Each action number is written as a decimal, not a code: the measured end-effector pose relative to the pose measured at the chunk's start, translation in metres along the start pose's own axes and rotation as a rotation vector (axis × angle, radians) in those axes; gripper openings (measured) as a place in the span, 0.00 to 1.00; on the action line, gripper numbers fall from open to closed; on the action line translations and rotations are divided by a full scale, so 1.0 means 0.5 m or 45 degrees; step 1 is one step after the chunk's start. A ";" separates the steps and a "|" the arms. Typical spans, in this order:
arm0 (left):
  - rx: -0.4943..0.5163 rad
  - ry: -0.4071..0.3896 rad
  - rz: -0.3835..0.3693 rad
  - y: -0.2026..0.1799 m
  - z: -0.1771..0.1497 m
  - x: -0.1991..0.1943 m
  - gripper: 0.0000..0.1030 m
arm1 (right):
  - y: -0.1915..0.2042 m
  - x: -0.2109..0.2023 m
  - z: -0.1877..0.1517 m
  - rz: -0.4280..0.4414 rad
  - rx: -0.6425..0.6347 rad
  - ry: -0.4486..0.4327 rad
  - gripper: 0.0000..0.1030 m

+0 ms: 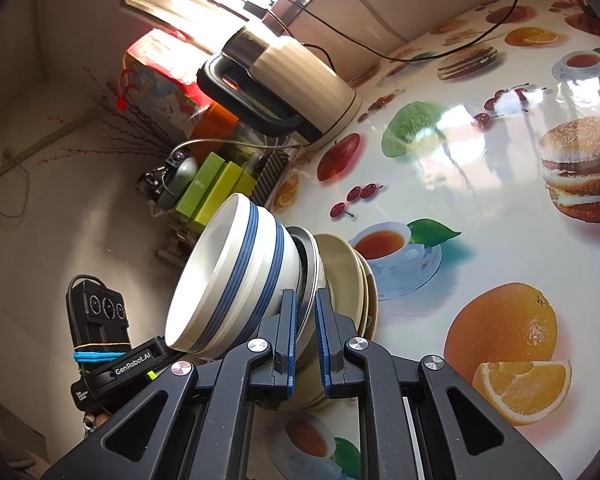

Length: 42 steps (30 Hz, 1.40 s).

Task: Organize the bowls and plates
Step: 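Lower the steel bowl stack onto the cream plate stack with both grippers, then open both grippers and pull them back from the stack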

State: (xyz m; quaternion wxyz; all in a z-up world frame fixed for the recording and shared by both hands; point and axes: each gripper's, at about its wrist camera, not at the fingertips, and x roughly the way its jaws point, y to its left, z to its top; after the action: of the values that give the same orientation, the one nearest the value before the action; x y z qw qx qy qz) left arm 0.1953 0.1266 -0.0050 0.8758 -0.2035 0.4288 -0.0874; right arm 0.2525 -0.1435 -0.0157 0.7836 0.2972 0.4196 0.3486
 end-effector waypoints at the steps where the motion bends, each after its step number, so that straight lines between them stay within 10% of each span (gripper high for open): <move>1: 0.000 0.000 0.000 0.000 0.000 0.000 0.12 | 0.000 0.000 0.000 -0.001 0.000 0.001 0.11; 42: 0.143 -0.074 0.244 -0.060 -0.071 -0.074 0.33 | 0.075 -0.083 -0.056 -0.255 -0.241 -0.086 0.51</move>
State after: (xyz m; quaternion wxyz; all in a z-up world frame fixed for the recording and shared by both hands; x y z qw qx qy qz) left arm 0.1451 0.1014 0.0148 0.9023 -0.1144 0.4152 -0.0211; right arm 0.2001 -0.1498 0.0184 0.8527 0.1902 0.3858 0.2965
